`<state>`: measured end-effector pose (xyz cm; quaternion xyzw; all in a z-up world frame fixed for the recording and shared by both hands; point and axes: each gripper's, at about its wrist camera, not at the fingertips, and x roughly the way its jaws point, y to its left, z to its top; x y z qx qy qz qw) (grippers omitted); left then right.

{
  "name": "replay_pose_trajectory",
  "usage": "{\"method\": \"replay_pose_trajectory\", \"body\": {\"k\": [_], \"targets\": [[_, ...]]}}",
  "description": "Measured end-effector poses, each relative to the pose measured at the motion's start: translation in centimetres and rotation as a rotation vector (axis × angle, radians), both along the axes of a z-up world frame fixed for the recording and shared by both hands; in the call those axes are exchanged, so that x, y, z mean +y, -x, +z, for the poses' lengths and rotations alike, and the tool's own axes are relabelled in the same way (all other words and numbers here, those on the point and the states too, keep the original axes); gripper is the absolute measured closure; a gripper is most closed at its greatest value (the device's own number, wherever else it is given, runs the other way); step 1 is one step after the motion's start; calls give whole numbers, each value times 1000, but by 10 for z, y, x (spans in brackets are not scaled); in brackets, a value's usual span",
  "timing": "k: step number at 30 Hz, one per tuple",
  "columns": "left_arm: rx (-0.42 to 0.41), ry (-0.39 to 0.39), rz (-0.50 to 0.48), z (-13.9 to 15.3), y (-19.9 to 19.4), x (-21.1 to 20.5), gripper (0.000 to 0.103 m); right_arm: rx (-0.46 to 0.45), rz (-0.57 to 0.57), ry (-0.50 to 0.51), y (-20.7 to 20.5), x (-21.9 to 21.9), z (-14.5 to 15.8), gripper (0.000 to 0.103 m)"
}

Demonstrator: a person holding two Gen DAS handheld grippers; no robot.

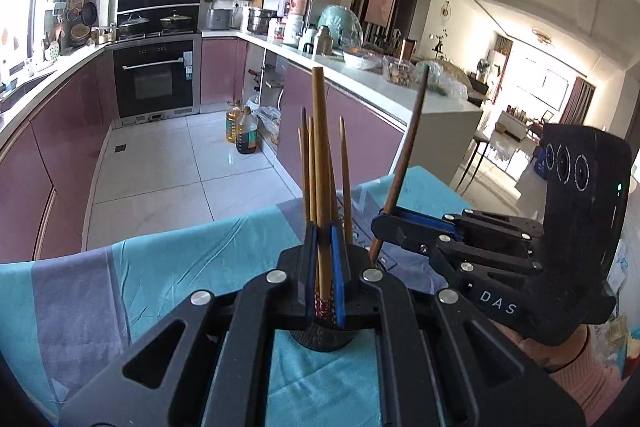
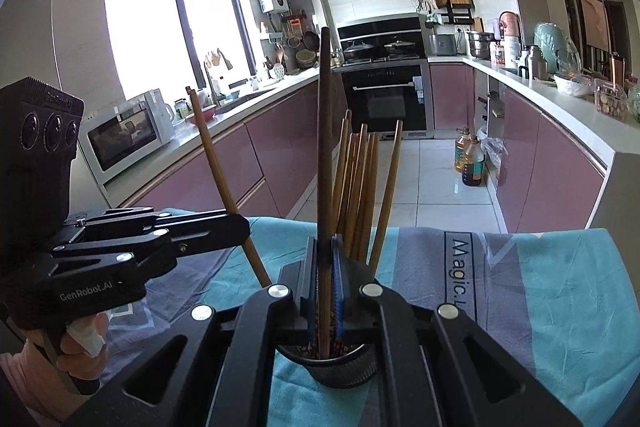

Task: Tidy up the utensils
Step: 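Lower both chopsticks into the mesh cup, then open both grippers and withdraw them from the mesh cup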

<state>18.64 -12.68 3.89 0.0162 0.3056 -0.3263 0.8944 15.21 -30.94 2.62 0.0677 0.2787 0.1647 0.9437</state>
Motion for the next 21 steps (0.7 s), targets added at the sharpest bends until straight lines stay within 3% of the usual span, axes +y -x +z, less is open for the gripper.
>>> {"method": "replay_pose_trajectory", "body": {"k": [8, 17, 21], "targets": [[41, -66, -8, -20, -13, -18, 95, 58, -14, 11, -10, 3, -15, 96], [74, -68, 9, -30, -28, -25, 93, 68, -35, -21, -14, -5, -17, 94], [86, -62, 14, -34, -27, -24, 82, 58, -32, -33, -9, -5, -17, 90]]}}
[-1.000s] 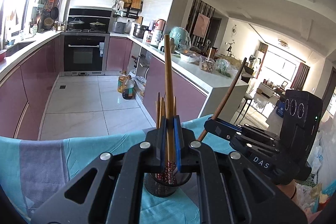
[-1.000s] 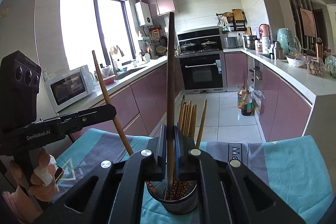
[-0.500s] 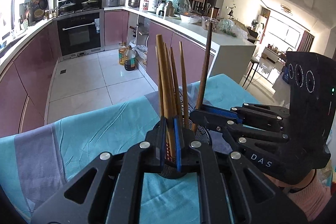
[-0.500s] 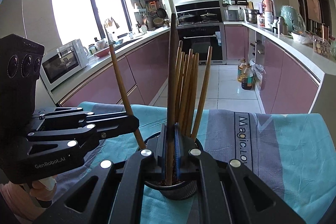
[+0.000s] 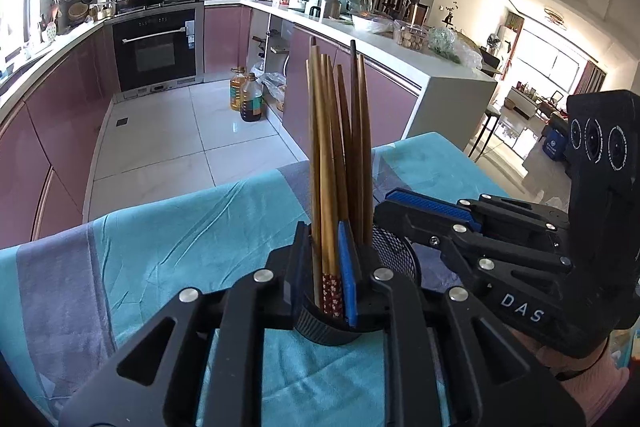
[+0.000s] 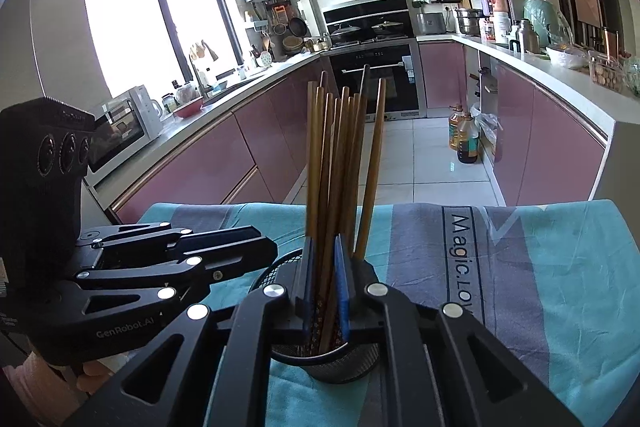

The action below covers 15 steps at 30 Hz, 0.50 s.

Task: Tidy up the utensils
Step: 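Open both grippers and withdraw them from the mesh cup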

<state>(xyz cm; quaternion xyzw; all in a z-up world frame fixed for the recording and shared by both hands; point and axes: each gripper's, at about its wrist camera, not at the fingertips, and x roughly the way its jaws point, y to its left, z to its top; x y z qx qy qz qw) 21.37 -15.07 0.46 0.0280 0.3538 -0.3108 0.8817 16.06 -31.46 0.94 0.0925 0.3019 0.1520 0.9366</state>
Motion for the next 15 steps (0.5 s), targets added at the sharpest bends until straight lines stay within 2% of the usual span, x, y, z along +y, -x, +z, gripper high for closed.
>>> {"method": "replay_pose_trajectory", "body": {"k": [1, 3, 4, 5, 7, 8, 9, 11, 14, 15], "targets": [[-4, 6, 5, -1, 3, 3, 78, -5, 1, -3, 2, 0, 0, 86], [-15, 25, 26, -1, 8, 12, 62, -23, 3, -8, 9, 1, 1, 73], [-29, 41, 36, 1, 12, 17, 59, -31, 5, -11, 14, 1, 2, 70], [-48, 49, 49, 2, 17, 23, 57, -40, 5, -12, 18, 2, 2, 63], [-86, 61, 81, 3, 28, 35, 45, -61, 4, -5, 27, 5, 2, 52], [-106, 68, 107, 5, 33, 42, 29, -72, 3, 1, 31, 7, 3, 42], [-127, 74, 135, 5, 38, 49, 20, -84, -2, 7, 36, 9, 3, 32], [-164, 76, 181, 6, 48, 63, 17, -106, -10, 12, 45, 13, 3, 23], [-217, 73, 259, 10, 61, 85, 5, -136, -33, 31, 58, 19, 1, 13], [-245, 67, 288, 10, 67, 91, 5, -145, -42, 38, 61, 21, 0, 7]]}}
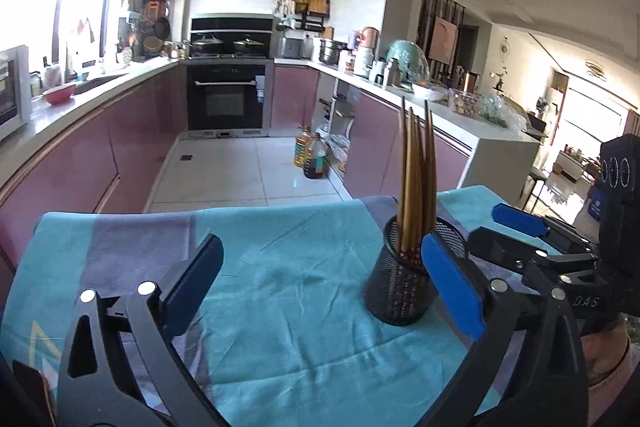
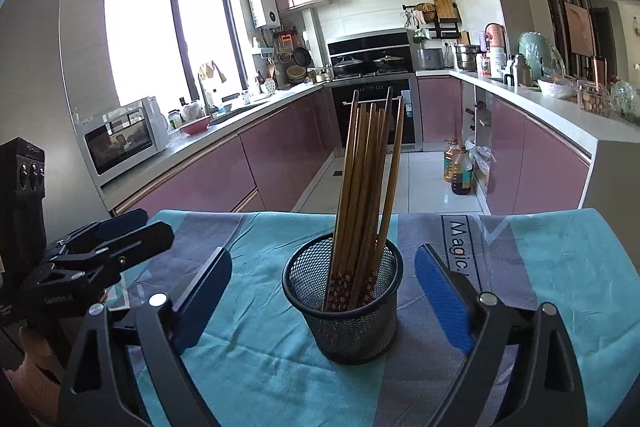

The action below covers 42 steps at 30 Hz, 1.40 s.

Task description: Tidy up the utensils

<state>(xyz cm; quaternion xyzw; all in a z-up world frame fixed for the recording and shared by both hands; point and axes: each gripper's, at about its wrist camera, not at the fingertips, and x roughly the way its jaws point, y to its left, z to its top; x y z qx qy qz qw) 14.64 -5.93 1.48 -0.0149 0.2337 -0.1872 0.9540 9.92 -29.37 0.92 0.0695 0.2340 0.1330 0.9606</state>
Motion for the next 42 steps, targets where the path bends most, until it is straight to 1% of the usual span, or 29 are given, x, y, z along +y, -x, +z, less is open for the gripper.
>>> {"method": "replay_pose_trajectory", "body": {"k": [3, 7, 11, 16, 21, 26, 35, 42], "targets": [[-32, -10, 56, -1, 14, 17, 6, -35, -14, 22, 12, 8, -1, 6], [-69, 4, 113, -1, 32, 38, 5, -84, -33, 62, 29, 21, -3, 6], [-122, 5, 167, 4, 48, 50, 6, -142, -59, 71, 45, 29, -1, 6], [-182, -13, 190, 5, 71, 57, 6, -212, -95, 76, 63, 34, 1, 6], [-198, -15, 198, 3, 83, 58, 6, -267, -128, 81, 77, 35, 4, 6], [-226, -37, 204, 2, 94, 55, 6, -276, -141, 84, 81, 36, 5, 6], [-244, -17, 208, 5, 102, 59, 6, -298, -143, 95, 88, 42, 4, 6], [-248, -17, 207, 4, 106, 60, 6, -306, -146, 102, 91, 46, 5, 6]]}}
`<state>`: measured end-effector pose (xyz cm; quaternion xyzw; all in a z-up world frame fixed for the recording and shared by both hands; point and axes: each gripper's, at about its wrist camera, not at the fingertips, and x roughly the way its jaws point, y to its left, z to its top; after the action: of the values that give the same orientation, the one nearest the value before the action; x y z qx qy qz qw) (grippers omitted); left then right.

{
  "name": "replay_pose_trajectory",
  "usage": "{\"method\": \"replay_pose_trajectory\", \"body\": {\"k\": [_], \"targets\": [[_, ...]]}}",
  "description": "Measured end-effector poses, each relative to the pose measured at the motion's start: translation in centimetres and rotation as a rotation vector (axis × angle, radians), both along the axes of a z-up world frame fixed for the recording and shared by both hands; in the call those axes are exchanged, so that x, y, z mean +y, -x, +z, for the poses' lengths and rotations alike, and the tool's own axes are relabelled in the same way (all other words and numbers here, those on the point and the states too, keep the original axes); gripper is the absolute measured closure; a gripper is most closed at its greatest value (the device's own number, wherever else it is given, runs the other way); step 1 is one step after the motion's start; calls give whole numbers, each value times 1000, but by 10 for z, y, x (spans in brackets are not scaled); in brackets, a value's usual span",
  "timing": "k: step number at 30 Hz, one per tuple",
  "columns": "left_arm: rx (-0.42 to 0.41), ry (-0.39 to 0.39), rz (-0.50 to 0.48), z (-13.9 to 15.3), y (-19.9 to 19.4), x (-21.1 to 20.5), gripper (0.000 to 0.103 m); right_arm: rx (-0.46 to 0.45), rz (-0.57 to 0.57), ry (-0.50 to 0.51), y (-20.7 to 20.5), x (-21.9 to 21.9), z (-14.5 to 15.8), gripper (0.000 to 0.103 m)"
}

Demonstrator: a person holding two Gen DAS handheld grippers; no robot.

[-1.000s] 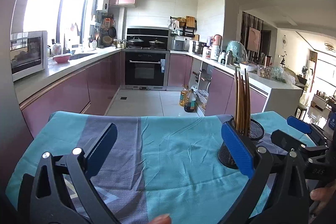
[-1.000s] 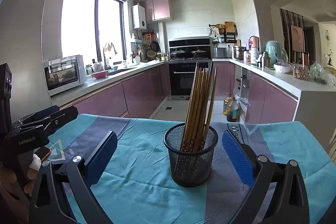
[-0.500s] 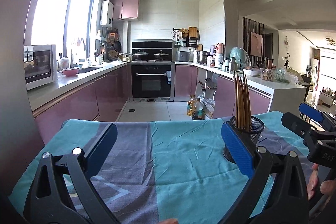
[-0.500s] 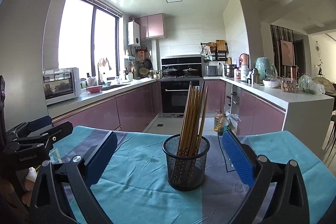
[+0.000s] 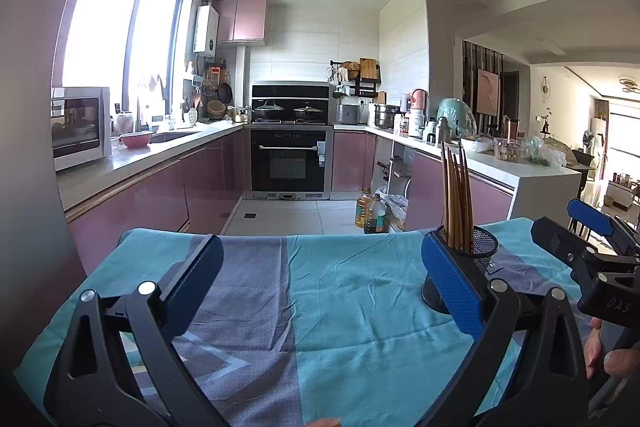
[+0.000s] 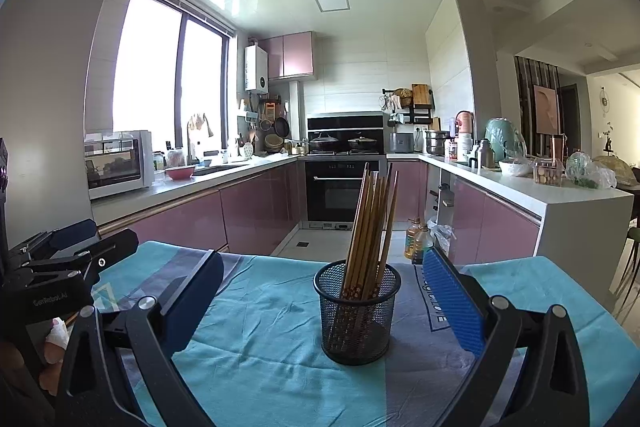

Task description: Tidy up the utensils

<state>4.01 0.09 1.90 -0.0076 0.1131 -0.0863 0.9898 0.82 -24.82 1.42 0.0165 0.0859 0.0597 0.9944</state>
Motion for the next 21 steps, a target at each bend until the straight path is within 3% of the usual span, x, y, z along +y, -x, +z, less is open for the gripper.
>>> {"method": "replay_pose_trajectory", "body": {"k": [21], "targets": [[-3, 5, 2, 3, 2, -2, 6, -14, -6, -7, 2, 1, 2, 6]]}}
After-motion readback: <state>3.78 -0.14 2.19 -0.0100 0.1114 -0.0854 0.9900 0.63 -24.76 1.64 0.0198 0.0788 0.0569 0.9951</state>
